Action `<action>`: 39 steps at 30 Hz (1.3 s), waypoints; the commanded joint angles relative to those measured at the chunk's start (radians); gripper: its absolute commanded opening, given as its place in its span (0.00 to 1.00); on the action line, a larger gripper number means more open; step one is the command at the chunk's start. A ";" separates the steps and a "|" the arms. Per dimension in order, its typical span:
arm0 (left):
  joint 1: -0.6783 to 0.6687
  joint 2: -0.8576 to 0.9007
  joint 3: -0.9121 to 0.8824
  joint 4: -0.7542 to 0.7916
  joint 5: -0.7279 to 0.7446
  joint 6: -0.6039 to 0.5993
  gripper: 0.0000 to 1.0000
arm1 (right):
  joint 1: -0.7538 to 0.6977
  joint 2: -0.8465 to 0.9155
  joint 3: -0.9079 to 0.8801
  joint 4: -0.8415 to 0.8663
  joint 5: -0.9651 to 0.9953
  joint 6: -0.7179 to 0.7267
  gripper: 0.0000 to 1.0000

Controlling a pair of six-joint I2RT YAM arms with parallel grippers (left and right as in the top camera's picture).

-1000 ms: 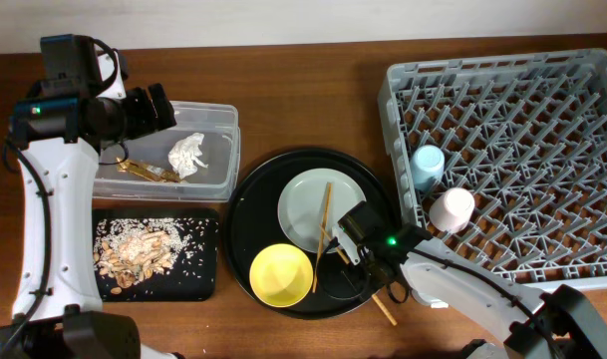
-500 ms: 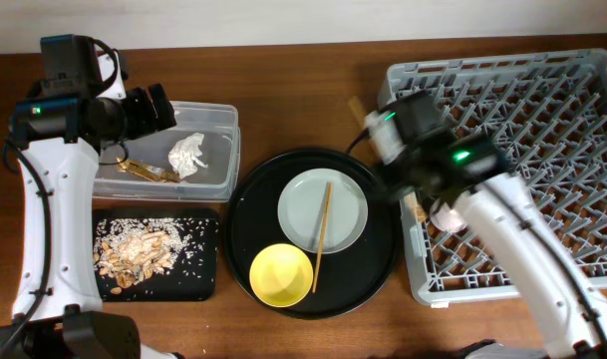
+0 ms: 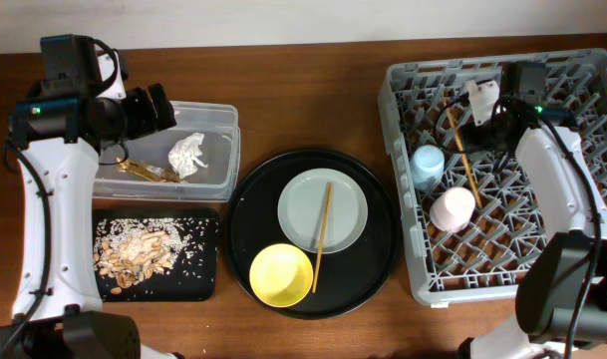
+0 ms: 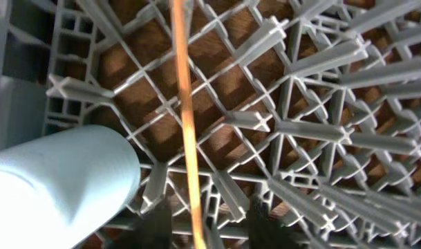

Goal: Sort waste into correct bins and load items into the dishwasher rack
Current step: 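Place the chopstick upright in the rack with the right gripper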

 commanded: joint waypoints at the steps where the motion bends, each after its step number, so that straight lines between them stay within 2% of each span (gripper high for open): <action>1: 0.003 -0.002 0.000 0.001 -0.004 -0.008 0.99 | -0.003 -0.015 0.037 -0.016 -0.014 0.011 0.44; 3: 0.003 -0.002 0.000 0.001 -0.004 -0.009 0.99 | 0.002 -0.039 0.099 -0.084 -0.040 0.162 0.42; 4: 0.003 -0.002 0.000 0.001 -0.004 -0.009 0.99 | 0.011 -0.057 0.170 -0.168 -0.114 0.324 0.43; 5: 0.003 -0.002 0.000 0.001 -0.004 -0.008 0.99 | 0.024 -0.069 0.229 -0.259 -0.203 0.410 0.44; 6: 0.003 -0.002 0.000 0.001 -0.004 -0.009 0.99 | 0.043 -0.082 0.287 -0.360 -0.288 0.414 0.47; 7: 0.003 -0.002 0.000 0.001 -0.004 -0.009 0.99 | 0.072 -0.095 0.329 -0.413 -0.262 0.414 0.54; 10: 0.003 -0.002 0.000 0.001 -0.004 -0.009 0.99 | 0.098 -0.088 0.331 -0.323 -0.068 0.391 0.54; 12: 0.003 -0.002 0.000 0.001 -0.004 -0.008 0.99 | 0.098 -0.060 0.331 -0.278 -0.010 0.295 0.49; 13: 0.003 -0.002 0.000 0.001 -0.004 -0.009 0.99 | 0.098 -0.037 0.331 -0.256 0.018 0.253 0.40; 14: 0.003 -0.002 0.000 0.001 -0.004 -0.009 0.99 | 0.097 -0.008 0.331 -0.230 0.029 0.217 0.36; 19: 0.003 -0.002 0.000 0.001 -0.004 -0.009 0.99 | 0.091 0.158 0.331 -0.099 0.025 0.132 0.37; 23: 0.003 -0.002 0.000 0.001 -0.004 -0.008 0.99 | 0.089 0.256 0.331 -0.077 0.025 0.133 0.37; 25: 0.003 -0.002 0.000 0.001 -0.004 -0.009 0.99 | 0.089 0.284 0.331 -0.079 0.025 0.133 0.31; 27: 0.003 -0.002 0.000 0.001 -0.004 -0.009 0.99 | 0.089 0.292 0.331 -0.079 0.025 0.133 0.17; 28: 0.003 -0.002 0.000 0.001 -0.004 -0.009 0.99 | 0.089 0.292 0.331 -0.079 0.025 0.133 0.14; 31: 0.003 -0.002 0.000 0.001 -0.004 -0.009 0.99 | 0.089 0.292 0.331 -0.089 0.025 0.133 0.14; 34: 0.003 -0.002 0.000 0.001 -0.004 -0.009 0.99 | 0.077 0.295 0.331 -0.071 0.025 0.133 0.24; 39: 0.003 -0.002 0.000 0.001 -0.004 -0.009 0.99 | 0.045 0.308 0.324 -0.066 0.011 0.137 0.23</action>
